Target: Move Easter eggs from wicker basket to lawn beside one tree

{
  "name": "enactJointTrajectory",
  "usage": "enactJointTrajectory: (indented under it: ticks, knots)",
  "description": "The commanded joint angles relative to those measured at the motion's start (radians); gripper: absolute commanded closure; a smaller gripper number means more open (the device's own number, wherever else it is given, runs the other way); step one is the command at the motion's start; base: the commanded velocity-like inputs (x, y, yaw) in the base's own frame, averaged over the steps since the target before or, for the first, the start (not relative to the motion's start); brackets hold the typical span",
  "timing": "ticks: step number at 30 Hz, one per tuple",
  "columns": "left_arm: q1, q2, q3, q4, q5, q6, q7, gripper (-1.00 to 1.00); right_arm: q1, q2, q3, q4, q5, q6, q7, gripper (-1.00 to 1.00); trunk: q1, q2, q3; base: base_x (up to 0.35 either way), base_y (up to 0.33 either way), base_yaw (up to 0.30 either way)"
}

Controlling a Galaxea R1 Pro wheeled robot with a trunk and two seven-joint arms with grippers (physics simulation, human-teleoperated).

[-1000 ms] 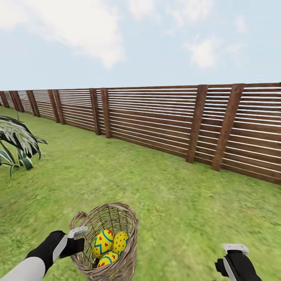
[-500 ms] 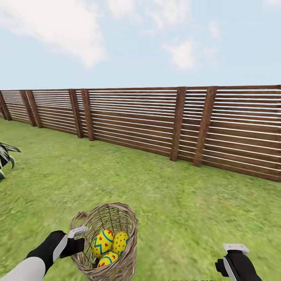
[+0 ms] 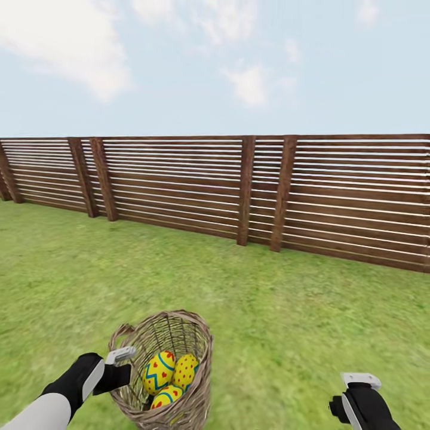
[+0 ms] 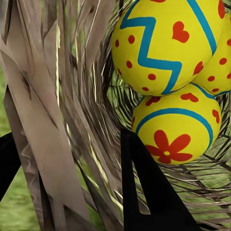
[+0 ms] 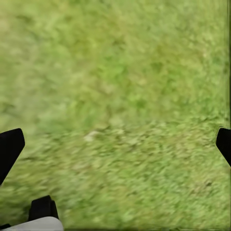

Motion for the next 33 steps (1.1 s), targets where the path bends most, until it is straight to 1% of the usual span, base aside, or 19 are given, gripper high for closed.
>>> enactJointTrajectory:
  ticks: [1, 7, 12, 15, 17, 33]
  knots:
    - [0.0, 0.0, 0.007, -0.002, 0.013, 0.008, -0.001, 1.0, -0.001, 0.0, 0.001, -0.001, -0.001, 0.004, -0.002, -1.0, -0.004, 0.007, 0.002, 0.0, 0.0, -0.282]
    - [0.0, 0.001, 0.007, -0.002, 0.013, 0.008, -0.001, 1.0, -0.001, 0.0, 0.001, -0.001, -0.001, 0.004, -0.002, -1.0, -0.027, 0.049, 0.021, 0.0, 0.0, -0.282]
    - [0.0, 0.001, 0.007, -0.002, 0.013, 0.008, -0.001, 1.0, -0.001, -0.005, -0.001, -0.001, -0.001, 0.004, -0.002, -1.0, -0.046, 0.084, 0.037, 0.0, 0.0, -0.282]
    - [0.0, 0.0, 0.007, -0.002, 0.013, 0.008, -0.001, 1.0, -0.001, -0.017, -0.001, -0.002, -0.003, 0.005, -0.001, -1.0, -0.058, 0.105, 0.046, 0.0, 0.0, -0.282]
    - [0.0, 0.001, 0.007, -0.002, 0.013, 0.008, -0.001, 1.0, -0.001, -0.02, -0.002, -0.002, -0.003, 0.005, 0.0, -1.0, -0.065, 0.119, 0.052, 0.0, 0.0, -0.282]
    - [0.0, 0.0, 0.007, -0.002, 0.013, 0.008, -0.002, 1.0, -0.001, -0.02, -0.001, -0.002, -0.002, 0.005, 0.0, -1.0, -0.127, 0.231, 0.102, 0.0, 0.0, -0.282]
